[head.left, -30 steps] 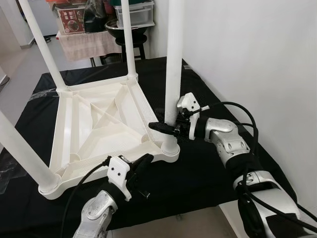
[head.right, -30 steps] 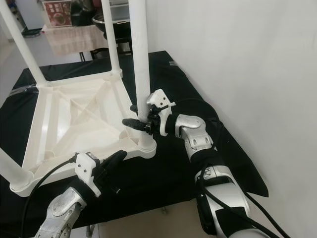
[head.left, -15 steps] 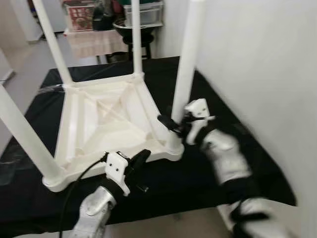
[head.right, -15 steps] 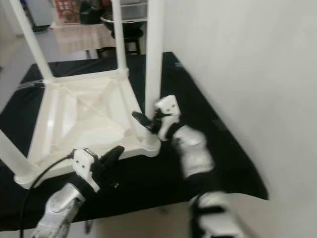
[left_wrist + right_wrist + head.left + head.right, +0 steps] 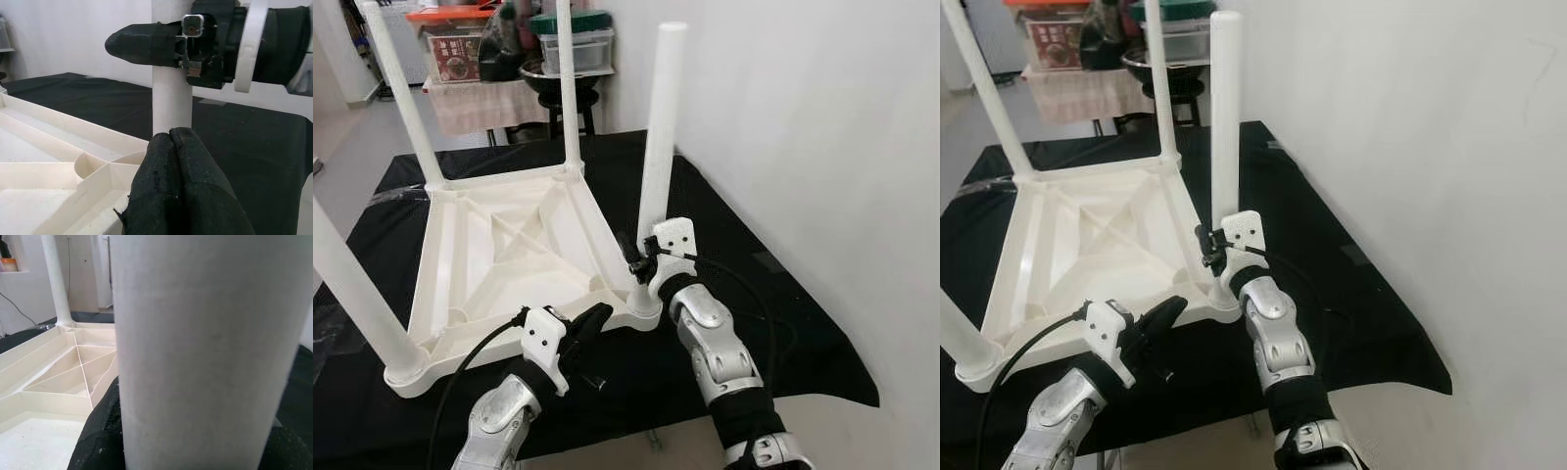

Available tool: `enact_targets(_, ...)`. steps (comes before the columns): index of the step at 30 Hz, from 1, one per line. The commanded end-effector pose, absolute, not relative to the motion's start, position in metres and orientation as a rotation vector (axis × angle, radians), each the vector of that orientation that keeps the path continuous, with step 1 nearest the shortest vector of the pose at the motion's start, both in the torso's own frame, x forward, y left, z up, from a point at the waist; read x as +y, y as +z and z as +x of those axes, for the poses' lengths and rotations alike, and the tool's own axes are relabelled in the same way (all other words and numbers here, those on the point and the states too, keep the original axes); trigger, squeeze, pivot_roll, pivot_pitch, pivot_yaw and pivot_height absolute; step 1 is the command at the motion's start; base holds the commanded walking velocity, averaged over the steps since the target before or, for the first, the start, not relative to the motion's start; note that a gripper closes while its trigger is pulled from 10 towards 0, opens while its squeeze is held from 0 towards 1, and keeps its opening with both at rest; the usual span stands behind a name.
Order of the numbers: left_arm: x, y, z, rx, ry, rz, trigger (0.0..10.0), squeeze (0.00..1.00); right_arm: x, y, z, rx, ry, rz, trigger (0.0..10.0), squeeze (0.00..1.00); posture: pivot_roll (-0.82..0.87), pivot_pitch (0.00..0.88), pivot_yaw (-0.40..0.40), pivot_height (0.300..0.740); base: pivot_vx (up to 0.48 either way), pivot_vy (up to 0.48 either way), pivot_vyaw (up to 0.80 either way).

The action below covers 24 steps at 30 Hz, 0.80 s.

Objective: Building children table

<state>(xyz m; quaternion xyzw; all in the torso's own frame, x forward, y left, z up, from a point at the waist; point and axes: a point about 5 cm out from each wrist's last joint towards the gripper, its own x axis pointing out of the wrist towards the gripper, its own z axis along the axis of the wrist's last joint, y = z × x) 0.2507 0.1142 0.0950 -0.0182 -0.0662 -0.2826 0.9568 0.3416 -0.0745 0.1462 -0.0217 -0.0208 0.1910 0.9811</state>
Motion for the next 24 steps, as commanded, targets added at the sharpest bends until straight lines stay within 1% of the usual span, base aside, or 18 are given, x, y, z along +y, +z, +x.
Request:
enact_targets(1,0.116,0.091,0.251,-0.118,-0.567,-0.036,10.0,0.00,-0.080,0.119,0.336,0.083,0.375,-0.055,10.0,0.00,0.05,0.000,-0.002,0.740,0.000,0.000,0.00)
enact_targets(2,0.115,0.091,0.251,-0.118,-0.569,-0.037,10.0,0.00,-0.078,0.130,0.339,0.046,0.428,-0.020,10.0,1.00,0.04,0.000,-0.001,0.740,0.000,0.000,0.00)
enact_targets(5,0.115,0.091,0.252,-0.119,-0.571,-0.037,10.0,0.00,-0.075,0.158,0.344,-0.045,0.558,0.022,10.0,1.00,0.04,0.000,-0.003,0.740,0.000,0.000,0.00)
enact_targets(7,0.115,0.092,0.252,-0.120,-0.571,-0.037,10.0,0.00,-0.074,0.166,0.346,-0.066,0.612,0.031,10.0,1.00,0.04,0.000,-0.003,0.740,0.000,0.000,0.00)
enact_targets(8,0.114,0.092,0.252,-0.120,-0.570,-0.037,10.0,0.00,-0.073,0.171,0.346,-0.081,0.734,0.000,10.0,0.00,0.04,0.000,-0.006,0.740,0.000,0.000,0.00)
enact_targets(9,0.114,0.092,0.252,-0.120,-0.570,-0.037,10.0,0.00,-0.073,0.171,0.346,-0.081,0.734,0.000,10.0,0.00,0.04,0.000,-0.006,0.740,0.000,0.000,0.00)
enact_targets(10,0.114,0.092,0.253,-0.121,-0.569,-0.037,10.0,0.00,-0.072,0.176,0.345,-0.092,0.876,-0.044,10.0,0.00,0.04,0.000,-0.007,0.740,0.000,0.000,0.00)
enact_targets(11,0.113,0.092,0.253,-0.121,-0.569,-0.038,10.0,0.00,-0.073,0.177,0.345,-0.089,0.954,-0.108,10.0,0.00,0.05,0.000,-0.009,0.740,0.000,0.000,0.00)
enact_targets(13,0.113,0.092,0.253,-0.122,-0.569,-0.038,10.0,0.00,-0.074,0.176,0.345,-0.078,1.030,-0.191,10.0,0.00,0.05,0.000,-0.009,0.740,0.000,0.000,0.00)
enact_targets(14,0.114,0.092,0.253,-0.122,-0.569,-0.038,10.0,0.00,-0.074,0.178,0.344,-0.072,1.094,-0.197,10.0,0.00,0.05,0.000,-0.012,0.740,0.000,0.000,0.00)
enact_targets(15,0.114,0.092,0.253,-0.122,-0.569,-0.038,10.0,0.00,-0.074,0.178,0.344,-0.072,1.094,-0.197,10.0,0.00,0.05,0.000,-0.012,0.740,0.000,0.000,0.00)
enact_targets(16,0.114,0.092,0.253,-0.122,-0.568,-0.036,10.0,0.00,-0.075,0.180,0.344,-0.055,1.195,-0.196,10.0,0.00,0.05,0.000,-0.011,0.740,0.000,0.000,0.00)
enact_targets(17,0.114,0.092,0.253,-0.122,-0.568,-0.036,10.0,0.00,-0.075,0.180,0.344,-0.055,1.195,-0.196,10.0,0.00,0.05,0.000,-0.011,0.740,0.000,0.000,0.00)
enact_targets(18,0.114,0.092,0.253,-0.122,-0.568,-0.036,10.0,0.00,-0.077,0.181,0.344,-0.042,1.238,-0.186,10.0,0.00,0.05,0.000,-0.011,0.740,0.000,0.000,0.00)
enact_targets(22,0.115,0.092,0.253,-0.122,-0.568,-0.033,10.0,0.00,-0.080,0.181,0.352,-0.013,1.240,-0.176,10.0,0.00,0.05,0.000,-0.009,0.740,0.000,0.000,0.00)
enact_targets(23,0.115,0.092,0.253,-0.122,-0.568,-0.032,10.0,0.00,-0.082,0.181,0.357,0.002,1.233,-0.166,1.3,0.00,0.06,0.000,-0.008,0.740,0.000,0.000,0.00)
enact_targets(24,0.115,0.092,0.253,-0.122,-0.568,-0.032,10.0,0.00,-0.082,0.181,0.357,0.002,1.233,-0.166,1.3,0.00,0.06,0.000,-0.008,0.740,0.000,0.000,0.00)
